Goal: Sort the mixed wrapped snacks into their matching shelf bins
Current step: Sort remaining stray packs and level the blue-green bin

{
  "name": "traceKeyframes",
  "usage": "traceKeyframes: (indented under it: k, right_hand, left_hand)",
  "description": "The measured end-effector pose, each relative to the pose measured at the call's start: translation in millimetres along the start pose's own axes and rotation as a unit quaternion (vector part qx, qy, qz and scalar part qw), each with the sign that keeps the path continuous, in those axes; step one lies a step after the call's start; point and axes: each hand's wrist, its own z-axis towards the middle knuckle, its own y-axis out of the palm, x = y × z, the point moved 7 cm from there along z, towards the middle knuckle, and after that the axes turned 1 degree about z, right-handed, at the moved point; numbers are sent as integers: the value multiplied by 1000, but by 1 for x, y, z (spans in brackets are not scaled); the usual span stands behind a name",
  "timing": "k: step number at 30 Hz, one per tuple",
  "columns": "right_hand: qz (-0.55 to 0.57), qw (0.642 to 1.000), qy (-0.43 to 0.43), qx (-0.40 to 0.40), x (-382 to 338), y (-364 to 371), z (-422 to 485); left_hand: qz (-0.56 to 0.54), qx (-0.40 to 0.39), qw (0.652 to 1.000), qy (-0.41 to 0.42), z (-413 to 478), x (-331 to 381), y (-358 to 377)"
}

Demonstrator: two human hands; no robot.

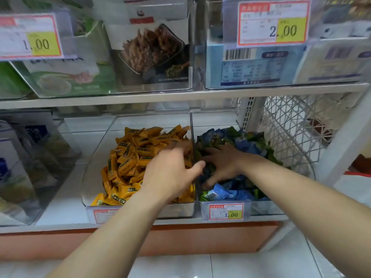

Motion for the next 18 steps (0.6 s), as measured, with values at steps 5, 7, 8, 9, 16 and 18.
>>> traceKeyframes:
  k: [5, 7, 8, 9, 16, 18]
  right_hand:
    - [-117, 985, -31, 124, -5, -6, 12]
    - [-97, 978, -74, 171, -10, -10, 12]
    - [-73, 977, -92, 179, -12, -12, 11]
    - [-36, 978, -102, 177, -11, -15, 9]
    - [177, 949, 5, 261, 80, -66, -20]
    - [151, 969, 64, 185, 104, -60, -25]
  left_hand:
    - [-49, -27, 998, 21, 0, -6, 11]
    - [-54, -25, 998, 21, 1, -8, 12]
    - [-55, -24, 998, 19, 2, -8, 12]
    - [-58, -23, 998, 17, 2, -9, 12]
    - [-91, -42, 995, 22, 2, -7, 10]
    - [-95, -44, 994, 25, 2, -6, 9]
